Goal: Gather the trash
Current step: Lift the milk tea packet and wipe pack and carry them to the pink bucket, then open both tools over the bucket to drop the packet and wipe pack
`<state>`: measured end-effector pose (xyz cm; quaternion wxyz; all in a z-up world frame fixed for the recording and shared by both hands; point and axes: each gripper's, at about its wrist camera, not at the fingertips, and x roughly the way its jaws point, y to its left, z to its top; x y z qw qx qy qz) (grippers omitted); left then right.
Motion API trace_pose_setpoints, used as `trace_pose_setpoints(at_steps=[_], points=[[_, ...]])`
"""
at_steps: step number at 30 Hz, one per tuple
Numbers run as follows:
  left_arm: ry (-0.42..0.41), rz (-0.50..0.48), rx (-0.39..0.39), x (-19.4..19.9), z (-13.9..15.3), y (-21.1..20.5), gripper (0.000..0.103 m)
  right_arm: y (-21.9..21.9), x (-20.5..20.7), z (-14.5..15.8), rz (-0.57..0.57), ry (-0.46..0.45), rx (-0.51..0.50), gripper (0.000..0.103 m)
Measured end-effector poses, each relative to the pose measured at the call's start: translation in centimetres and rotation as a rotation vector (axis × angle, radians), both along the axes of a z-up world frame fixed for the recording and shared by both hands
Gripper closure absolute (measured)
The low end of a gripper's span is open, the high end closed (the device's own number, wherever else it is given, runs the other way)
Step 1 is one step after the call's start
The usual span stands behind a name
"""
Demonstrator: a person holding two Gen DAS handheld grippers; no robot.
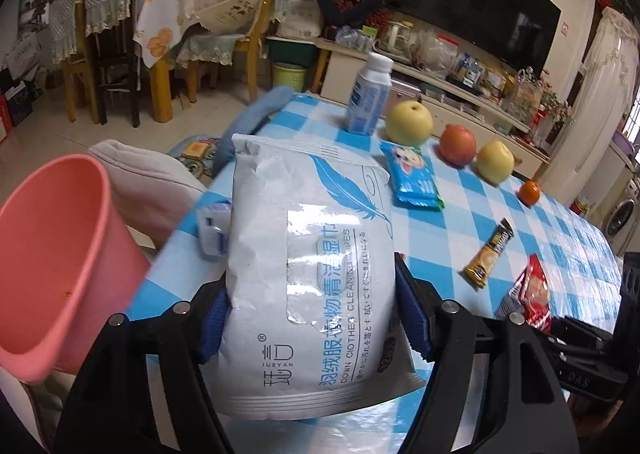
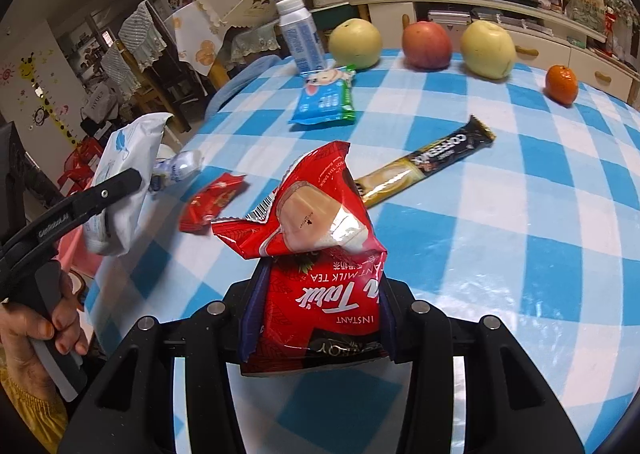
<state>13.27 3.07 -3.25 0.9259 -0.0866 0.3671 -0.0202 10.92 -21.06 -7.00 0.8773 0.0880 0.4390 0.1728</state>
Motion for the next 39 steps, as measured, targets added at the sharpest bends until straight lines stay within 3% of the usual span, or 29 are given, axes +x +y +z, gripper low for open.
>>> trace_pose_setpoints(at_steps=[9, 17, 26, 34, 39], points=[[-0.046, 0.137, 0.012, -1.1, 2.0, 6.1, 0.032, 5.6, -0.9, 2.0, 0.051, -0.025, 0.016, 0.055], [-0.072, 0.283, 0.007, -2.7, 3.3, 12.6, 0.032, 13.9, -1.1, 4.9, 0.172, -0.065, 0.025, 0.055], [-0.085, 0.465, -0.09, -4.8, 3.7, 21.5, 0.032, 25.1, -0.7, 7.9, 0.343, -0.116, 0.012, 0.055], [-0.095, 0.55, -0.17, -5.6, 3.1, 25.8, 0.032, 33.5, 0.3, 8.3, 0.445, -0.138, -0.017, 0.055], [-0.093, 0.58, -0.183, -5.5, 2.5, 26.9, 0.032, 37.0, 1.2, 6.8, 0.488, -0.136, -0.058, 0.054]])
